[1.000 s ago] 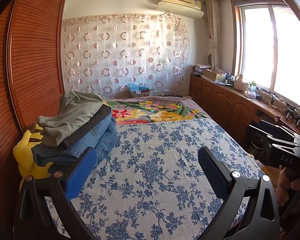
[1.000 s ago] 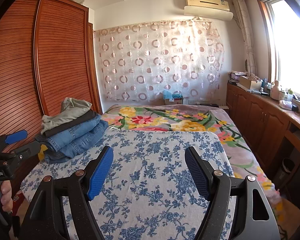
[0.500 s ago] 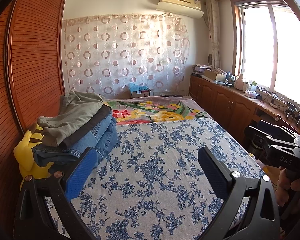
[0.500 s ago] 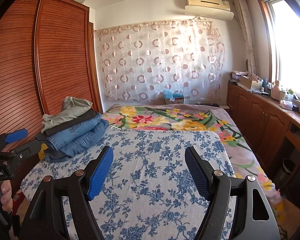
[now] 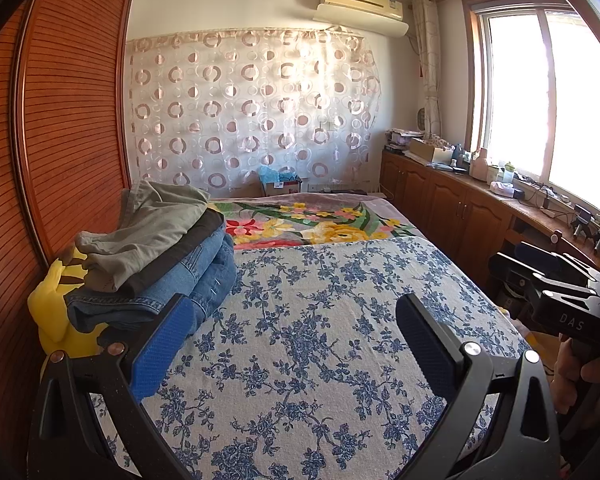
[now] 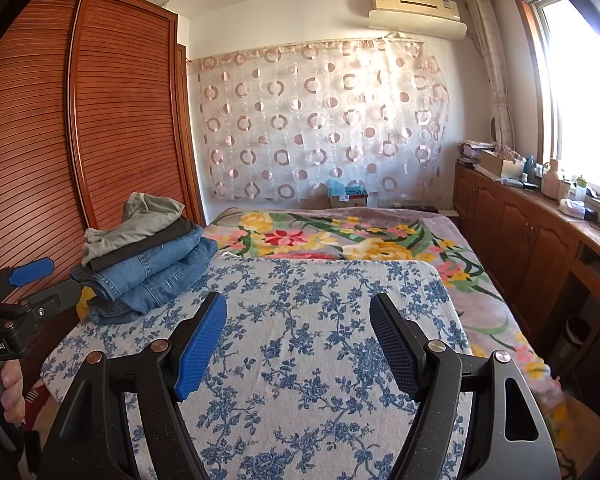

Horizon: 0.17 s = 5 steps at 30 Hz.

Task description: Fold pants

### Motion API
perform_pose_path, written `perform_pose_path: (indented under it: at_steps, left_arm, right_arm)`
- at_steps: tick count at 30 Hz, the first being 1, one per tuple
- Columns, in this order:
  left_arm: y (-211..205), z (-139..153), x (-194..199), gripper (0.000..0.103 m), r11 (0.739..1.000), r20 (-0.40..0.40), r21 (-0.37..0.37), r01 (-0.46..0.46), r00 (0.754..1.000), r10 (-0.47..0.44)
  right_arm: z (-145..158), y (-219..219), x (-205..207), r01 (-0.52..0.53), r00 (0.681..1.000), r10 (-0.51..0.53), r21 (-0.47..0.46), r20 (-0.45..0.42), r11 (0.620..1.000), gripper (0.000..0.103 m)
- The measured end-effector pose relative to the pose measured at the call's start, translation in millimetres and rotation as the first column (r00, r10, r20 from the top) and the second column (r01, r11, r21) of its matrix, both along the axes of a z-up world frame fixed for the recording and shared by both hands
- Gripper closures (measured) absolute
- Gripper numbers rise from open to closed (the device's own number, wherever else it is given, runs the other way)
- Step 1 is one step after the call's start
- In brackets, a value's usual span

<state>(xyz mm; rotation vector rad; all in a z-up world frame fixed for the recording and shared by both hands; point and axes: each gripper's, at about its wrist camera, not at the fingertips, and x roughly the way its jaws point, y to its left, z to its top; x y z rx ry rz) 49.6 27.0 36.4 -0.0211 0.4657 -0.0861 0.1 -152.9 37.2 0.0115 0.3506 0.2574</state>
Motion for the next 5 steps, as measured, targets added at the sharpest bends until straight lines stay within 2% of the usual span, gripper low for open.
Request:
perform_pose_path:
  at_steps: [5]
  left_arm:
    - [0.4, -0.3, 0.7, 0.002, 1.0, 0.0, -0.002, -0.001, 1.0, 0.001]
  right_arm:
    - [-0.5, -0.2, -0.2, -0.001, 1.0, 0.001, 0.0, 0.0, 1.0, 0.027]
